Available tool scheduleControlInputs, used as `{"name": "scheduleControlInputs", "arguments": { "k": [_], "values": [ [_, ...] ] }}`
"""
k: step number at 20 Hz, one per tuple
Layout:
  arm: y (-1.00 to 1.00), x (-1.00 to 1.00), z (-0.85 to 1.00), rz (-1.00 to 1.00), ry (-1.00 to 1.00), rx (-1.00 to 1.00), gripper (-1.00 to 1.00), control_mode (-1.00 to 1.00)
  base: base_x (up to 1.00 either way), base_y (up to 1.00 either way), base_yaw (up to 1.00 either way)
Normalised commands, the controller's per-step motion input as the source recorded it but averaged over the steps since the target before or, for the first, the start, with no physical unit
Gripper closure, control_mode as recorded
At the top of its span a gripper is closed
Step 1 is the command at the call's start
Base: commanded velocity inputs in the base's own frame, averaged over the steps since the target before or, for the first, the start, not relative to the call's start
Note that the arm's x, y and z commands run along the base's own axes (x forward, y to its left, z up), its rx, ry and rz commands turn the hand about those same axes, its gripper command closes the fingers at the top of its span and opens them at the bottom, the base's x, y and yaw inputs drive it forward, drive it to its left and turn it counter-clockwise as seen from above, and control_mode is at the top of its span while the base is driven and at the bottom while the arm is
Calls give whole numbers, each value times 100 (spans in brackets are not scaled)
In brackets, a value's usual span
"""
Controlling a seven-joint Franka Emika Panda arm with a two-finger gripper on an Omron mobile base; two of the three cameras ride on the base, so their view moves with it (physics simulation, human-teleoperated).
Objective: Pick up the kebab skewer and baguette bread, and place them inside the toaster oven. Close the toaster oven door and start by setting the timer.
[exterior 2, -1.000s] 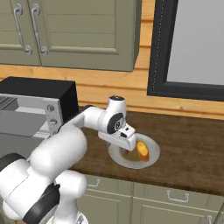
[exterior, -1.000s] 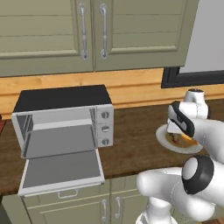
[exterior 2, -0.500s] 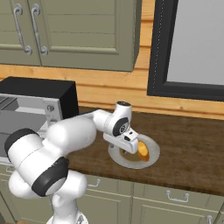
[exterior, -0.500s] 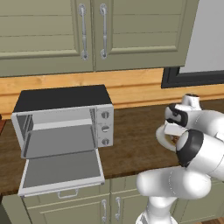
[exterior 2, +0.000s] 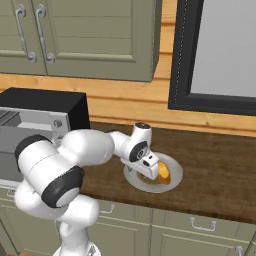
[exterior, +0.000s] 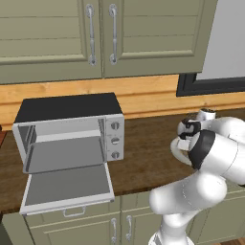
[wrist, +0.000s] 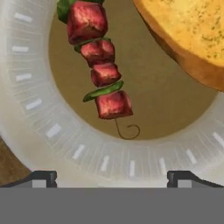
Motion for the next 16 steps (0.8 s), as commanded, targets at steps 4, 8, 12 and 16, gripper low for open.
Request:
{"name": "scheduleControlInputs", "arguments": {
  "k": [4, 8, 12, 16],
  "values": [
    [-12, 38, -23, 0, -4, 0, -100, -100, 0, 0, 0],
    [-17, 40, -19, 0, -7, 0, -100, -100, 0, 0, 0],
    [-13, 25, -17, 0, -6, -1, -100, -100, 0, 0, 0],
    [-11, 8, -22, 0, -5, -2, -100, -100, 0, 0, 0]
  ]
}}
